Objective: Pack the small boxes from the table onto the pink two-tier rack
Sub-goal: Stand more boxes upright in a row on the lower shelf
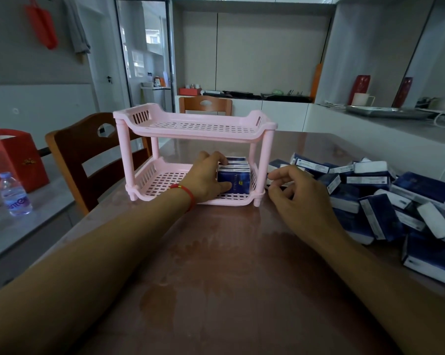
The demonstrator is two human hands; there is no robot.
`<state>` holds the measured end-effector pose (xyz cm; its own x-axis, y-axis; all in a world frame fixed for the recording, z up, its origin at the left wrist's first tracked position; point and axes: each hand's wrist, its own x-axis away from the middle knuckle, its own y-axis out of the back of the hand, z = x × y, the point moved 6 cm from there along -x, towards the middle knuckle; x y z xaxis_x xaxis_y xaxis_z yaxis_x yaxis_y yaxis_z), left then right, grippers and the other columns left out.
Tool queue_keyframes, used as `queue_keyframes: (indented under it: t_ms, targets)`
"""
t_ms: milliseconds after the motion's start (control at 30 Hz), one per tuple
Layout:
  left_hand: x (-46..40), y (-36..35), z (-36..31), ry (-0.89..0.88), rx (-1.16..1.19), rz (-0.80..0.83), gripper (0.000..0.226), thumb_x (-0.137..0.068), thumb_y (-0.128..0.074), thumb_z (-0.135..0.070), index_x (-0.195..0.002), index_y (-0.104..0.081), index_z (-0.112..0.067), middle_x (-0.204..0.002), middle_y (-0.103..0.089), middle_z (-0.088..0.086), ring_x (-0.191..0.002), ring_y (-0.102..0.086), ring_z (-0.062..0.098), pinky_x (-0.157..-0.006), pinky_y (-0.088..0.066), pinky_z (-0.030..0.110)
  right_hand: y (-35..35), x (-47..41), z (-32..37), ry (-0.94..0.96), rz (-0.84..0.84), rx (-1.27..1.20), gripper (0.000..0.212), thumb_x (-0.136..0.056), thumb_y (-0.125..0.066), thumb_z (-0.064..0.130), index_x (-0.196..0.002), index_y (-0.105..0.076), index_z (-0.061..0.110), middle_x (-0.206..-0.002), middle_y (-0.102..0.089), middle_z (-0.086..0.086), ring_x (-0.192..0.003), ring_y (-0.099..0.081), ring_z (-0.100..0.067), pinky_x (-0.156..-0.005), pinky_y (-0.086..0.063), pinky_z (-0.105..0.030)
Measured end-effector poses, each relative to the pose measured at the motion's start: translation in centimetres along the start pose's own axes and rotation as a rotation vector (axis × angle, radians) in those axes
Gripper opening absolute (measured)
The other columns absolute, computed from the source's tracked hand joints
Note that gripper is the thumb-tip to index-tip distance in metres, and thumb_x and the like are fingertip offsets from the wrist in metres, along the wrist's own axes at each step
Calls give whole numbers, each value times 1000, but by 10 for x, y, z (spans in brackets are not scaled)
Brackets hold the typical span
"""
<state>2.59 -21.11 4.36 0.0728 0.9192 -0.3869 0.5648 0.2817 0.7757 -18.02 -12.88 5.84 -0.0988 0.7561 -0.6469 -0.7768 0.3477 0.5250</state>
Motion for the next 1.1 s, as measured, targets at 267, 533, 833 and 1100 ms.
queue_keyframes:
  t_ms: [267,533,833,1100]
  targets:
    - [-15,8,-1,-11,-8,119,116,-66,-91,-35,-156,-19,-19,-160,-25,9,-145,-30,29,-118,-28,41,-1,-1,-4,-9,11,3,10,-93,-64,11,-102,-65,15,-99,-65,3,-72,-58,7,-59,-43,-2]
    - [-28,-15,3,4,-32,298,110,-71,-87,-42,-156,-23,-13,-156,-30,7,-138,-39,25,-119,-33,39,-1,-2,-5,-5,2,12,9,-94,-62,10,-100,-67,13,-99,-67,2,-72,-59,5,-59,-43,-3]
    - [-26,-13,3,-85,-33,183,95,-70,-88,-38,-146,-38,-11,-144,-38,7,-126,-47,21,-112,-37,30,-3,-1,-5,2,33,23,11,-91,-65,9,-101,-68,13,-98,-68,2,-68,-59,-3,-61,-44,-3]
    - [-22,-12,2,-71,2,197,112,-68,-89,-43,-155,-23,-21,-158,-24,7,-140,-37,24,-117,-31,33,-2,-1,-4,18,26,19,12,-90,-66,8,-101,-69,12,-97,-68,1,-67,-58,-2,-59,-43,-3]
